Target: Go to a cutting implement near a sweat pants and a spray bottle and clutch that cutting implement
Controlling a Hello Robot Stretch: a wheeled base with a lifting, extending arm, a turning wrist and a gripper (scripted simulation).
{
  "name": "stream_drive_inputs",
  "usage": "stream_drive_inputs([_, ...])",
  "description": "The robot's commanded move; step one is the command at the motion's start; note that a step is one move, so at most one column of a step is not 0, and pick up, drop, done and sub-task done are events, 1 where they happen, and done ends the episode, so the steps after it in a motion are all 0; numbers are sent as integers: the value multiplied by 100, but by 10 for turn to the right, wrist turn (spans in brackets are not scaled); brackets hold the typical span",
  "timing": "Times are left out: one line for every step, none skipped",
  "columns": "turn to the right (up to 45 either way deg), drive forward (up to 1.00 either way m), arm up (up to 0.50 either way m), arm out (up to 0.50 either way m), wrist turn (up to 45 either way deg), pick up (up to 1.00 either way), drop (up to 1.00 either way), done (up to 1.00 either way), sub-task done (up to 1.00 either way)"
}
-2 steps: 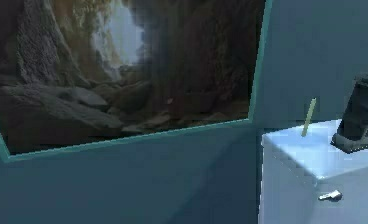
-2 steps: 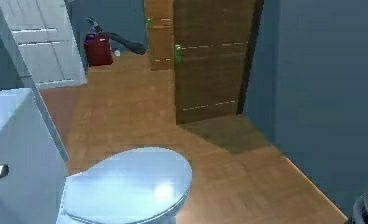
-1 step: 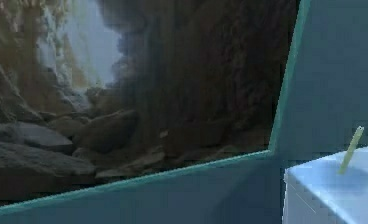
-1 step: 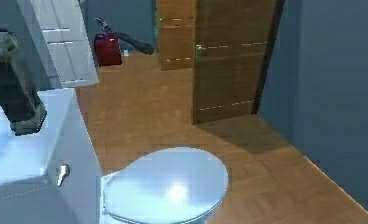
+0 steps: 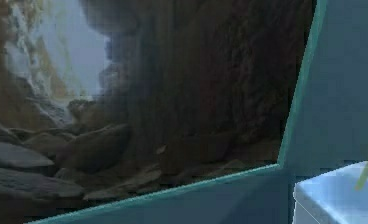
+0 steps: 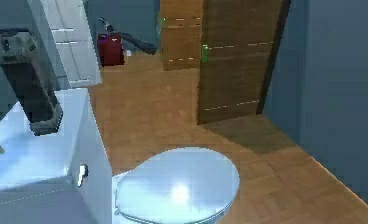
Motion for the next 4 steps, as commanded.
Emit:
stream_drive_inputs([450, 0, 0, 0, 0, 0, 0, 0, 0])
stream_drive_inputs([450, 0, 0, 0, 0, 0, 0, 0, 0])
stream_drive_inputs([450, 0, 0, 0, 0, 0, 0, 0, 0])
stream_drive_inputs([0, 50, 0, 0, 0, 0, 0, 0, 0])
